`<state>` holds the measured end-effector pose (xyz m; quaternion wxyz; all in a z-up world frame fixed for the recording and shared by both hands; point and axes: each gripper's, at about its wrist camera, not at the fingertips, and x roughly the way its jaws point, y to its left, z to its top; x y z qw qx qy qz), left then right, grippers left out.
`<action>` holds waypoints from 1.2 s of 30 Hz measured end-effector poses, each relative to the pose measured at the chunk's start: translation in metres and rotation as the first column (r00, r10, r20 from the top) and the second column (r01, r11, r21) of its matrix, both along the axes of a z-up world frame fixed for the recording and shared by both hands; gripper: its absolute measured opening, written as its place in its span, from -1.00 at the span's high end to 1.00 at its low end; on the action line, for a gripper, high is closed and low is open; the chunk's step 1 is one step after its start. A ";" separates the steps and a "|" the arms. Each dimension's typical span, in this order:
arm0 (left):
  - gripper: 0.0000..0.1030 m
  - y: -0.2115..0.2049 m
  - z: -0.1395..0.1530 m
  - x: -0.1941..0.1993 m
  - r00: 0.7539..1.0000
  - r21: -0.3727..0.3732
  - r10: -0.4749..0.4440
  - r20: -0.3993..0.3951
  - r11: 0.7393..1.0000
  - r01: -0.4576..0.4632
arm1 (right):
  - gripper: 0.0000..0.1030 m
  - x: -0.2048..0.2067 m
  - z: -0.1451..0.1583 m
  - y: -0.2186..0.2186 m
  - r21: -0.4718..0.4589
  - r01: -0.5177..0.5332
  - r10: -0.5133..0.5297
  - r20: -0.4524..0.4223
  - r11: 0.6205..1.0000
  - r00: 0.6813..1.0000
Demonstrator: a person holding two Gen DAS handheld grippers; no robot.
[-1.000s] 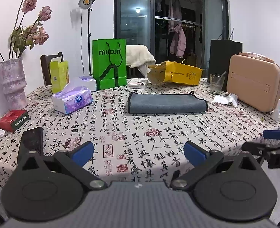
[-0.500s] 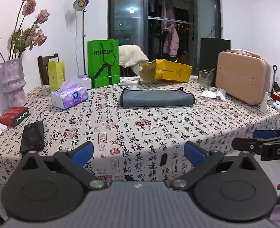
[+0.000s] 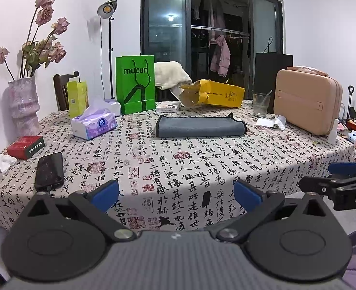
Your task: Fold towel
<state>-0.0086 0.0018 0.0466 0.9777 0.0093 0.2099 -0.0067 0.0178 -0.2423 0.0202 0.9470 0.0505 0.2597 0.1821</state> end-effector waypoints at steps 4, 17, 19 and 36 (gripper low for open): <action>-1.00 0.000 0.001 0.000 1.000 0.001 0.001 0.003 1.000 -0.001 | -1.00 0.001 0.001 -0.002 0.003 0.000 0.000 -0.004 1.000 1.000; -1.00 0.001 0.001 0.001 1.000 -0.001 0.001 0.001 1.000 -0.001 | -1.00 0.002 0.000 0.000 0.008 -0.001 0.001 -0.013 1.000 1.000; -1.00 0.001 0.001 0.000 1.000 -0.001 0.001 -0.001 1.000 -0.001 | -1.00 0.003 0.000 0.001 0.009 -0.002 0.002 -0.015 1.000 1.000; -1.00 0.001 0.001 0.000 1.000 -0.001 0.002 0.001 1.000 -0.002 | -1.00 0.003 -0.003 -0.001 0.019 0.003 -0.002 -0.021 1.000 1.000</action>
